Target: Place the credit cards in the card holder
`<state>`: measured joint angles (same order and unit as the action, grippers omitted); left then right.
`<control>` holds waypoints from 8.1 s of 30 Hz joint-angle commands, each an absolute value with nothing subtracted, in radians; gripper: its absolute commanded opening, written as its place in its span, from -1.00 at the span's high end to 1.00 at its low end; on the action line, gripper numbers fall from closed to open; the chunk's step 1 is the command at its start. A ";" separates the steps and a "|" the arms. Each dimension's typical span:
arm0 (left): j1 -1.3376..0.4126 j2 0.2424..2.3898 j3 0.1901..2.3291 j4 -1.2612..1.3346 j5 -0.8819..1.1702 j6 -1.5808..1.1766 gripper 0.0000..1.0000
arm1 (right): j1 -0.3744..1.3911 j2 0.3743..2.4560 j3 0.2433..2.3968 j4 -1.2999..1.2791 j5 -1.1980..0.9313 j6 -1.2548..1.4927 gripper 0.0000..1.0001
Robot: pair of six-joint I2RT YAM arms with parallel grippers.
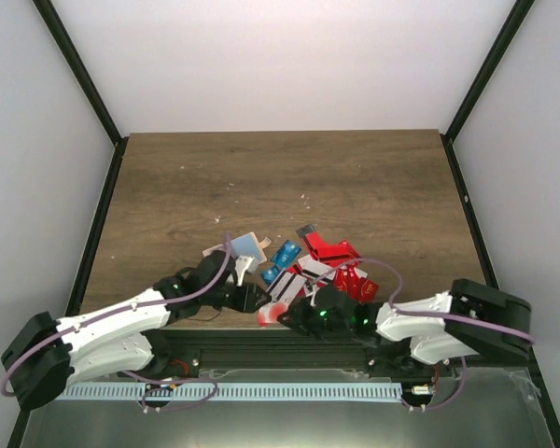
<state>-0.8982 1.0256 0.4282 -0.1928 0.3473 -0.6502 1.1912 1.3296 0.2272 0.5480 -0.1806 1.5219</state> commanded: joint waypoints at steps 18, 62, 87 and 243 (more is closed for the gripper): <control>-0.723 0.881 0.463 -0.009 0.539 -0.741 0.11 | 0.927 0.810 0.220 0.307 -0.231 1.190 0.99; -0.715 1.014 0.388 0.267 0.663 -0.850 0.06 | 0.902 0.796 0.124 0.572 -0.308 1.238 0.99; -0.731 1.017 0.408 0.301 0.703 -0.866 0.45 | 0.900 0.841 0.143 0.545 -0.300 1.219 0.99; -0.205 1.336 0.559 -0.103 0.674 -0.716 0.92 | 0.857 1.554 0.930 0.041 -0.168 0.594 0.14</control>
<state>-0.2146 1.3102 0.5247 -0.1043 0.6086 -0.7464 0.8604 1.5146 0.8528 0.0734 -0.1635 0.6357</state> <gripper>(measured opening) 0.041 0.432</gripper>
